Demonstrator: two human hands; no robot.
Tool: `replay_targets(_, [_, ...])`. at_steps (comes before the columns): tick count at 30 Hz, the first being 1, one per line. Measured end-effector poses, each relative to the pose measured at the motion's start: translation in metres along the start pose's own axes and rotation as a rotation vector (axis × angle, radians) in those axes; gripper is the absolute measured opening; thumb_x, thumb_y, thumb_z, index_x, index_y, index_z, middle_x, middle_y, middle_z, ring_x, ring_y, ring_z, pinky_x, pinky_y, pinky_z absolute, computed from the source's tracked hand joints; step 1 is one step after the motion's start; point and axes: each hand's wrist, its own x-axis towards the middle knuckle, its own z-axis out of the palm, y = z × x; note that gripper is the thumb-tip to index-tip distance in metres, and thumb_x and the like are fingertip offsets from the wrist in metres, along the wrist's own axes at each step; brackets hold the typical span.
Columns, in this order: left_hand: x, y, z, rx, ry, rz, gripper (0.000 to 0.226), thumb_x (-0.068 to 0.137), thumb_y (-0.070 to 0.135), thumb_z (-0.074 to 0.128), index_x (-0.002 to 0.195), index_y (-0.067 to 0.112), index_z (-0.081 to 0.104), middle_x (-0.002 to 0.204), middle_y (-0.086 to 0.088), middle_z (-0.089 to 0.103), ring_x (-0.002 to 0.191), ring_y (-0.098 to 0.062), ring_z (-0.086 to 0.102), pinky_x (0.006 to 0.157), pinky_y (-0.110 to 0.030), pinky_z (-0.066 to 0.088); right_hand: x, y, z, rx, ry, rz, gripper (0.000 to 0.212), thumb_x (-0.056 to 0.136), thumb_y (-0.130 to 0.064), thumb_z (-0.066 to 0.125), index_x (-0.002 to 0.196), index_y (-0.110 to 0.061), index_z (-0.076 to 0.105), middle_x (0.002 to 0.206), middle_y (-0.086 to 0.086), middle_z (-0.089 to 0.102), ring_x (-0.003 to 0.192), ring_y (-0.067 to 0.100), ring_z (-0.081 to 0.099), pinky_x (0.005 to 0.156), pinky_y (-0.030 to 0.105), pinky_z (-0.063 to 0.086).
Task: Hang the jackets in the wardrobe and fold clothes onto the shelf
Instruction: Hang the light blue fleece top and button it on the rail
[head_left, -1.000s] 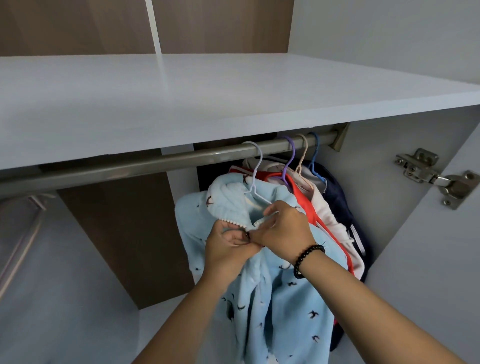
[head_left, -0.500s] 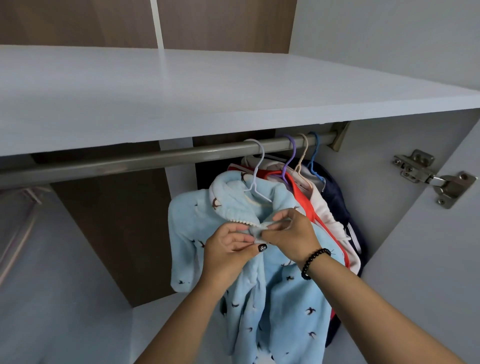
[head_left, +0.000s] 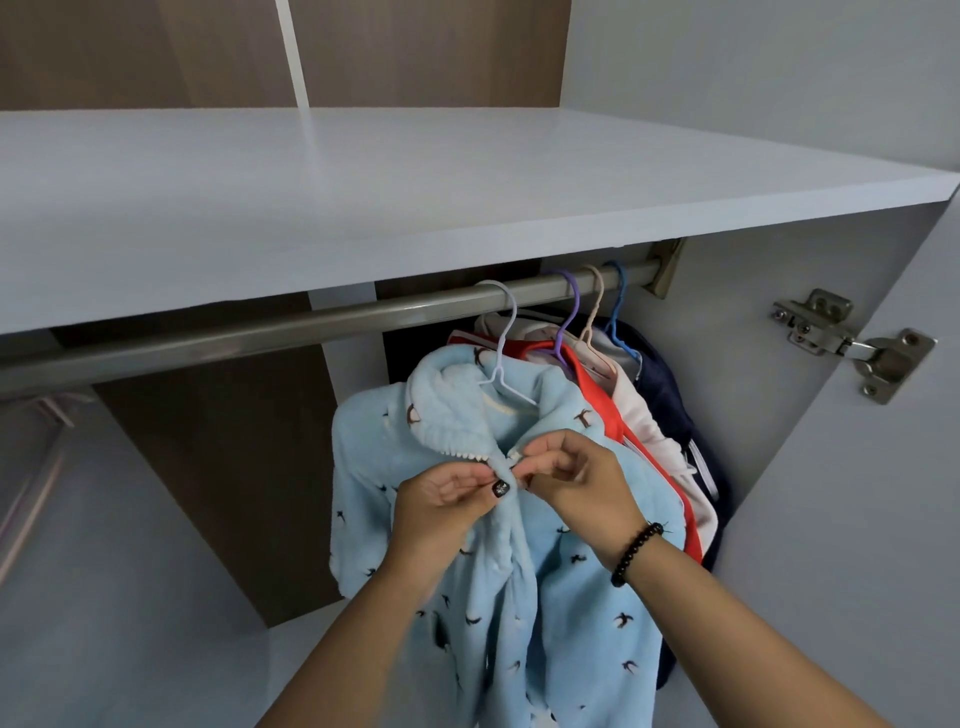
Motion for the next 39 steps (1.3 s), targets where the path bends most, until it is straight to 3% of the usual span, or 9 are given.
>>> replay_targets(7, [0.001,0.004,-0.007,-0.022,-0.127,-0.037,0.024,0.081,-0.006,0.071,0.089,0.016,0.076,0.093,-0.006,0.077,0.089,-0.014,0.073,0.072,-0.017,0.054,-0.006,-0.003,-0.005,0.085,-0.084,-0.049,0.022,0.075,0.022,0.064,0.095,0.011,0.065,0.085,0.018,0.071,0.076,0.011,0.07,0.075,0.022,0.056])
replay_targets(15, [0.003,0.013,-0.003,-0.039,-0.219,-0.082,0.019,0.082,-0.002,0.071,0.083,0.015,0.079,0.09,-0.01,0.076,0.081,-0.012,0.072,0.068,-0.017,0.054,-0.001,-0.002,-0.009,0.06,-0.066,-0.146,0.028,0.077,0.02,0.064,0.084,-0.007,0.069,0.076,0.002,0.074,0.074,0.011,0.07,0.073,0.021,0.055])
replay_targets(22, [0.009,0.019,-0.002,0.055,-0.248,-0.147,0.007,0.08,0.003,0.074,0.087,0.004,0.074,0.085,-0.013,0.076,0.078,-0.018,0.072,0.069,-0.024,0.057,-0.005,0.002,-0.002,-0.057,0.037,-0.218,0.035,0.075,0.018,0.067,0.079,-0.016,0.07,0.078,0.0,0.073,0.073,0.011,0.068,0.073,0.021,0.054])
replay_targets(27, [0.012,0.027,0.007,0.053,-0.211,-0.215,0.003,0.082,0.0,0.072,0.082,0.002,0.072,0.077,-0.009,0.075,0.071,-0.013,0.071,0.064,-0.02,0.056,-0.024,0.008,-0.001,-0.14,0.117,-0.361,0.038,0.074,0.007,0.066,0.102,-0.02,0.067,0.094,-0.008,0.071,0.091,0.011,0.067,0.086,0.022,0.052])
replay_targets(30, [0.015,0.031,0.011,-0.003,-0.208,-0.301,0.017,0.083,0.0,0.07,0.07,0.009,0.074,0.071,-0.004,0.073,0.067,-0.01,0.07,0.059,-0.018,0.054,-0.027,0.011,0.005,-0.16,0.185,-0.346,0.044,0.071,0.003,0.074,0.106,-0.021,0.063,0.098,-0.009,0.068,0.094,0.013,0.065,0.084,0.023,0.051])
replay_targets(34, [0.018,0.036,0.01,0.06,-0.212,-0.332,0.025,0.082,0.003,0.071,0.059,0.013,0.076,0.066,-0.003,0.071,0.059,-0.008,0.067,0.054,-0.017,0.052,-0.027,0.013,0.01,-0.142,0.282,-0.317,0.043,0.068,0.002,0.081,0.097,-0.025,0.064,0.09,-0.01,0.068,0.087,0.01,0.065,0.079,0.019,0.05])
replay_targets(39, [0.023,0.039,0.005,0.102,-0.226,-0.36,0.007,0.081,0.009,0.074,0.074,0.01,0.076,0.076,-0.008,0.073,0.066,-0.013,0.067,0.058,-0.02,0.05,-0.024,0.009,0.022,-0.22,0.334,-0.296,0.038,0.068,-0.003,0.081,0.094,-0.023,0.062,0.083,-0.01,0.066,0.082,0.006,0.064,0.077,0.017,0.051])
